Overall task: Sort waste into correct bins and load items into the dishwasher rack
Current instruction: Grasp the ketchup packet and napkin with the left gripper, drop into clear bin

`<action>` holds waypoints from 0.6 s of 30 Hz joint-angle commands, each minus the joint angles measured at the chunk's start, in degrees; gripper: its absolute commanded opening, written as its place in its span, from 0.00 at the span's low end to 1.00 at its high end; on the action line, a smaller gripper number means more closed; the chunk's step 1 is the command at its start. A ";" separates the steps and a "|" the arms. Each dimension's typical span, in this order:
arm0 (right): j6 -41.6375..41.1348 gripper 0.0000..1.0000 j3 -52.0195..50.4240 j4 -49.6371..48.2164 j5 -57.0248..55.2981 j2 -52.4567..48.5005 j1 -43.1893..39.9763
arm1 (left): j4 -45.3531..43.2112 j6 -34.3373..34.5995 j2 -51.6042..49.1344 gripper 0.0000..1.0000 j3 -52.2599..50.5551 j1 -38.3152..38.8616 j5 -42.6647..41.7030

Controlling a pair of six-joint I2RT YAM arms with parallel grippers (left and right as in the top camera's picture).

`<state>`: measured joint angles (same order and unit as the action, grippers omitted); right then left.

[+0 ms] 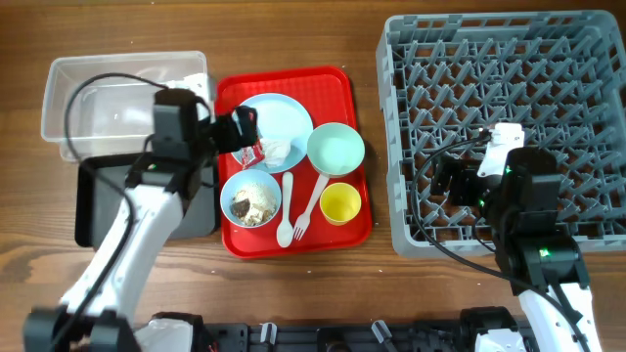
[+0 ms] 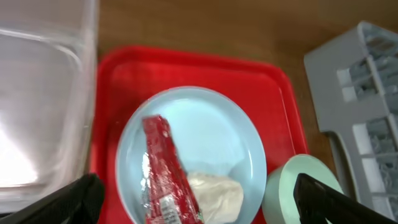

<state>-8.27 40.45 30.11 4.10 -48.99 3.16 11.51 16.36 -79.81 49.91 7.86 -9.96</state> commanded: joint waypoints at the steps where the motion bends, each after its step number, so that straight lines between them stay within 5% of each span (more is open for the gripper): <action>1: 0.61 1.00 1.55 0.00 0.94 -0.20 -0.22 | -2.54 0.61 -7.15 0.97 0.76 3.15 2.49; 5: 0.61 1.00 1.55 -0.02 0.94 -0.20 -0.22 | -3.67 0.59 -15.50 0.94 0.76 5.90 2.54; 9: 0.61 1.00 1.55 -0.02 0.94 -0.20 -0.22 | -4.50 0.59 -20.33 0.77 0.74 7.34 2.54; 11: 0.63 1.00 1.55 -0.04 0.94 -0.20 -0.24 | -4.90 0.59 -21.16 0.58 0.74 7.69 2.54; 14: 0.61 1.00 1.55 -0.04 0.94 -0.20 -0.22 | -5.33 0.61 -21.14 0.09 0.76 7.67 3.41; 18: 0.66 1.00 1.55 -0.04 0.92 -0.20 -0.24 | -4.79 0.66 -18.88 0.04 1.84 7.26 4.11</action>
<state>-8.27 40.47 30.13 4.10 -49.01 3.16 6.24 17.06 -100.29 49.91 15.33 -7.11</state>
